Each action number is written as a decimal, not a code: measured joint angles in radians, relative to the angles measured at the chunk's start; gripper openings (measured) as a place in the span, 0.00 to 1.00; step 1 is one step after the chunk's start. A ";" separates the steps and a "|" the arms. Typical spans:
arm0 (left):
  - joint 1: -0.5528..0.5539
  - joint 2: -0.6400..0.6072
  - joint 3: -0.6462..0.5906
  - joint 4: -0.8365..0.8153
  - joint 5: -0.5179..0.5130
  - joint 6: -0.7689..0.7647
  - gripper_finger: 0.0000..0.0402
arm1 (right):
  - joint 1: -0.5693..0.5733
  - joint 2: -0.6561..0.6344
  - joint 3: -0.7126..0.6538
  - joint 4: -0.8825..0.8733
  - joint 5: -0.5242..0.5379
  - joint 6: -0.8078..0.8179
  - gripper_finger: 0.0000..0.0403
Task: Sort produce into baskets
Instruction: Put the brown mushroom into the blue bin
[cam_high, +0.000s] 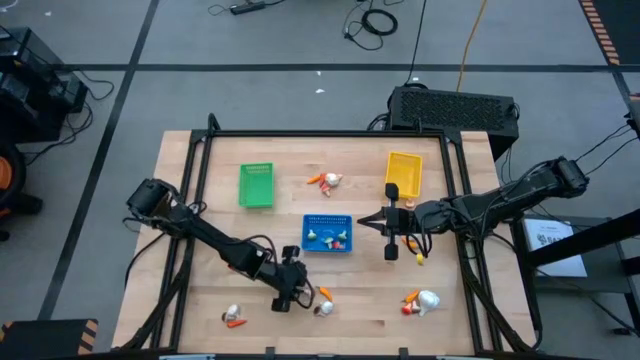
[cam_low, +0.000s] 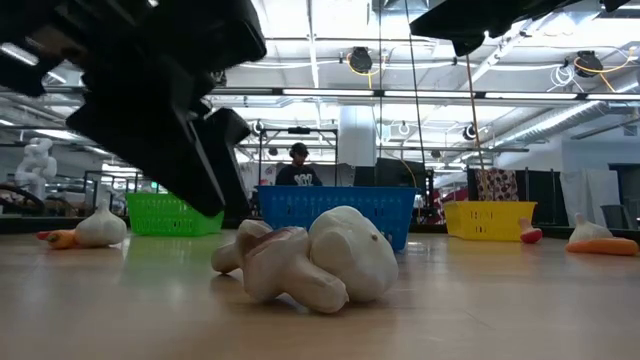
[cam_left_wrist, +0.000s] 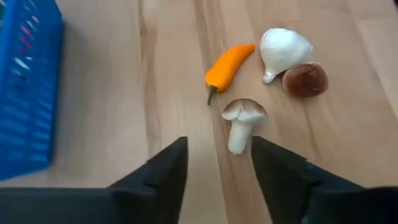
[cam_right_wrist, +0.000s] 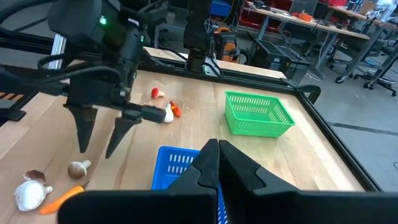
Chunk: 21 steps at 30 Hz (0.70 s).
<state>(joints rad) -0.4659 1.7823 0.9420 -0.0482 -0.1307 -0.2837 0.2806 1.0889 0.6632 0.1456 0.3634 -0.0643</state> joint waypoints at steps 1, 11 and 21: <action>-0.001 0.014 0.000 0.028 0.011 0.000 0.52 | 0.000 0.000 0.000 0.000 0.000 0.000 0.00; -0.004 0.089 -0.001 0.139 0.070 0.001 0.61 | 0.000 0.000 0.000 0.000 0.000 0.000 0.00; -0.004 0.147 0.003 0.168 0.050 0.005 0.61 | 0.000 0.000 0.000 0.000 -0.001 0.000 0.00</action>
<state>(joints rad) -0.4702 1.9291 0.9451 0.1196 -0.0803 -0.2790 0.2806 1.0889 0.6636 0.1455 0.3626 -0.0639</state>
